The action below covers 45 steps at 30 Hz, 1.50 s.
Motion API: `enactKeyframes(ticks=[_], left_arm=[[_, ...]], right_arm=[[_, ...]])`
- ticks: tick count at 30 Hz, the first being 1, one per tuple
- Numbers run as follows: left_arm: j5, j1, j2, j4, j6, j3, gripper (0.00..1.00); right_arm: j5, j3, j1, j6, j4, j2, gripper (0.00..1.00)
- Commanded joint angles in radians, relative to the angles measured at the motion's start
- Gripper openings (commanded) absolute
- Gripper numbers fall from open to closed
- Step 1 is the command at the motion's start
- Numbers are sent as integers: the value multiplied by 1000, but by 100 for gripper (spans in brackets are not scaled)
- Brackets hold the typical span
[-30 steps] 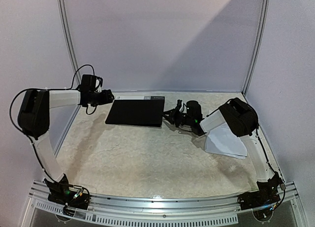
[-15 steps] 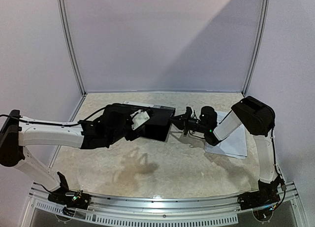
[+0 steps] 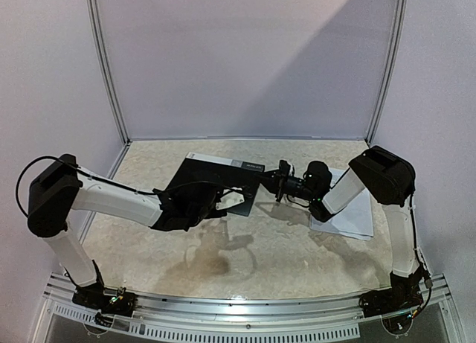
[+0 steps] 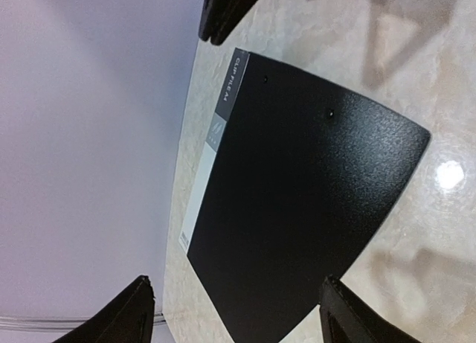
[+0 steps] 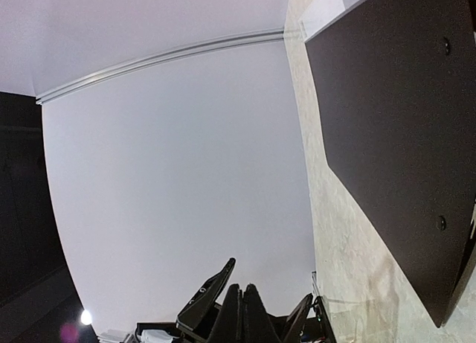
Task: Put the files into the folder
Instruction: Move the folder to the corner of the board, then pick up the folder from the center of the board.
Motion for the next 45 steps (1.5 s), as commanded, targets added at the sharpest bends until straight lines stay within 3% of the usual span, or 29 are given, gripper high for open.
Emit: enactKeyframes(ticks=[1,2,4,7,9,13,18,23,32,45], left_arm=[[-40,-7,8,64,49,39,77],[-61,1,0,75,23,39,78],[-104,40,-10,54,-95,75,83],[-70,145,-7,-110,-356,192,88],[-32,216,19,-253,-530,298,90],[78,335,89,-458,-764,460,91],[240,459,131,-479,-902,490,89],[349,515,134,-466,-936,463,86],[371,517,95,-457,-944,407,84],[420,516,-34,-453,-973,313,82]], right_arm=[[-22,-12,4,2,-5,-12,0],[-21,-25,5,-18,-52,-27,3],[0,-44,3,-120,-209,-70,20],[84,-12,5,-391,-515,-158,43],[178,39,8,-555,-698,-200,50],[270,115,8,-709,-784,-208,59],[308,231,3,-767,-833,-122,62],[362,303,0,-801,-883,-64,62],[398,304,-16,-805,-896,-36,61],[304,413,-44,-697,-844,101,62]])
